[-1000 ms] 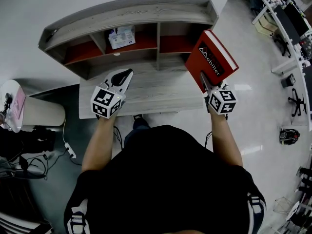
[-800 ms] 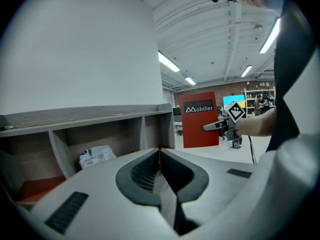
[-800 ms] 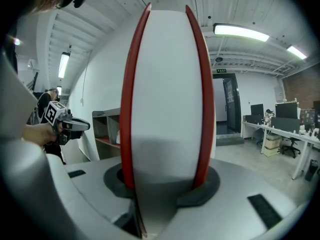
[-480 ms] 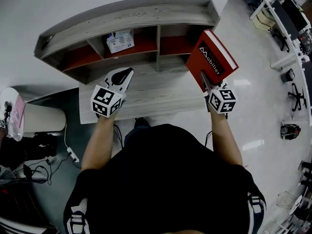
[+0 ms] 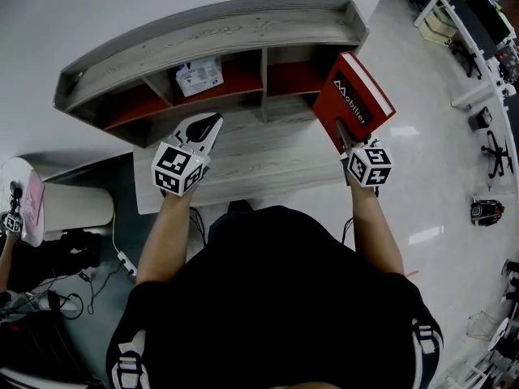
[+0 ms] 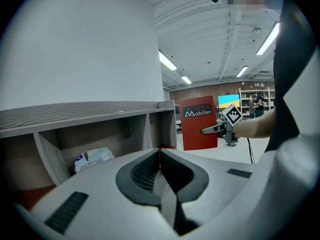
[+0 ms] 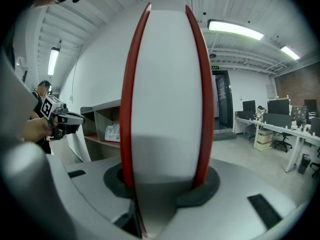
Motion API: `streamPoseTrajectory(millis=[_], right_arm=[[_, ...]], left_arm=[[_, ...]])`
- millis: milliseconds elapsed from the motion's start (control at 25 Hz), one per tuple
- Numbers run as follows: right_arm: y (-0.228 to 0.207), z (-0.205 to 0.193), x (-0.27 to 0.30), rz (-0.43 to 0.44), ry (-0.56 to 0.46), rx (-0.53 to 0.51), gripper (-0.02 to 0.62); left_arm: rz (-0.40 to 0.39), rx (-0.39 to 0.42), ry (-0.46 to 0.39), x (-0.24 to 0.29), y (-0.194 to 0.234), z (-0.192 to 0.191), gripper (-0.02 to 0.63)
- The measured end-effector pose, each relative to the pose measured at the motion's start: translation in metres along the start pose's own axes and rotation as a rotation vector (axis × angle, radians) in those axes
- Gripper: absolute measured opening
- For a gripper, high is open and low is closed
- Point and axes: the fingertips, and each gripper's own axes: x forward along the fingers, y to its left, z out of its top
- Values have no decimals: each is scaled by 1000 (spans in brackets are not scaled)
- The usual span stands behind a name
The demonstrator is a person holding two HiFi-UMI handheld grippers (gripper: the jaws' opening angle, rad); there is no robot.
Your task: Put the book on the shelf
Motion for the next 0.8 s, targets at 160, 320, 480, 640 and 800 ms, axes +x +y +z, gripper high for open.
streamPoseTrajectory(millis=[160, 320, 480, 640, 800], right_arm=[[-1, -7, 9, -9, 10, 13, 175], [-3, -12, 15, -18, 25, 18, 175], [-6, -18, 21, -31, 29, 34, 175], [-10, -23, 25, -49, 41, 26, 175], [-11, -22, 30, -61, 43, -4, 175]], left_arm=[[-8, 0, 7, 4, 8, -2, 21], [-15, 4, 8, 8, 13, 0, 21], [-20, 7, 13, 10, 18, -1, 21], [-25, 7, 16, 12, 20, -2, 21], [-26, 8, 23, 13, 23, -2, 21]])
